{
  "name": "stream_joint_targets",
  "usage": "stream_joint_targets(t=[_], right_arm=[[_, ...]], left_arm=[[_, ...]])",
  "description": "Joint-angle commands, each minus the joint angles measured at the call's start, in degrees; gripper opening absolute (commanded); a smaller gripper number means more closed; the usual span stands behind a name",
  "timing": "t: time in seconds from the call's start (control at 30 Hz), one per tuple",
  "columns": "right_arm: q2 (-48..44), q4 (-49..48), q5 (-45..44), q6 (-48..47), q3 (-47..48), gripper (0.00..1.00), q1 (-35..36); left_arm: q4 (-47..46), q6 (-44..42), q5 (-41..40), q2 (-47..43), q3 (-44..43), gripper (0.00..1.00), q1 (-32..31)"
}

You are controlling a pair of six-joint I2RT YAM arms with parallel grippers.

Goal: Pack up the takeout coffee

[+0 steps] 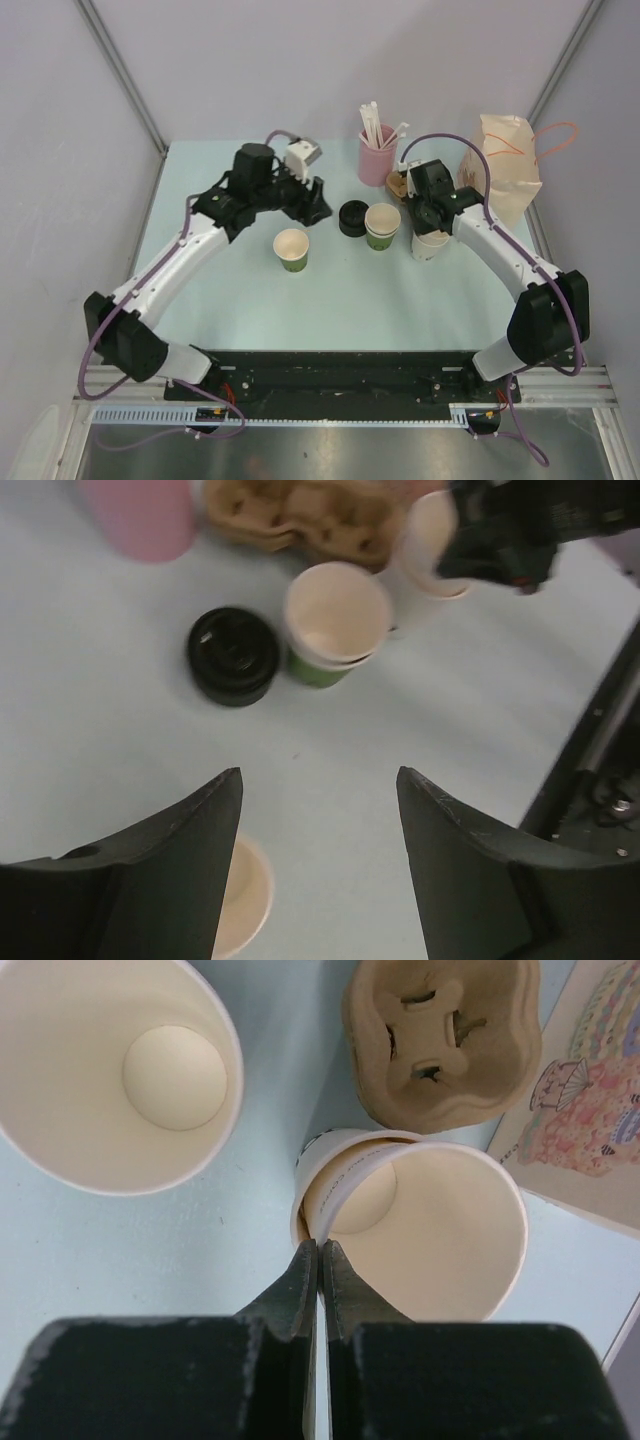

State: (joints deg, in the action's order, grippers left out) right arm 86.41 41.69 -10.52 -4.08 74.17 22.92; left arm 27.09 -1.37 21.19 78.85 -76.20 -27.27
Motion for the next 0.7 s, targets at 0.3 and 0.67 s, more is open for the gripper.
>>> stream_joint_targets(t=[0.3,0.67], right_arm=[[-9.1,-2.2,-2.3,-1.1,-0.6,0.00,1.9],[-15.7,1.5,-11.2,-7.1,4.7,0.00,9.7]], left_arm=[[-1.7,11.0,6.6,22.9,-20.0,0.65,-9.3],[-1.5,5.9,1.3,19.2,-19.9,0.66,-9.3]])
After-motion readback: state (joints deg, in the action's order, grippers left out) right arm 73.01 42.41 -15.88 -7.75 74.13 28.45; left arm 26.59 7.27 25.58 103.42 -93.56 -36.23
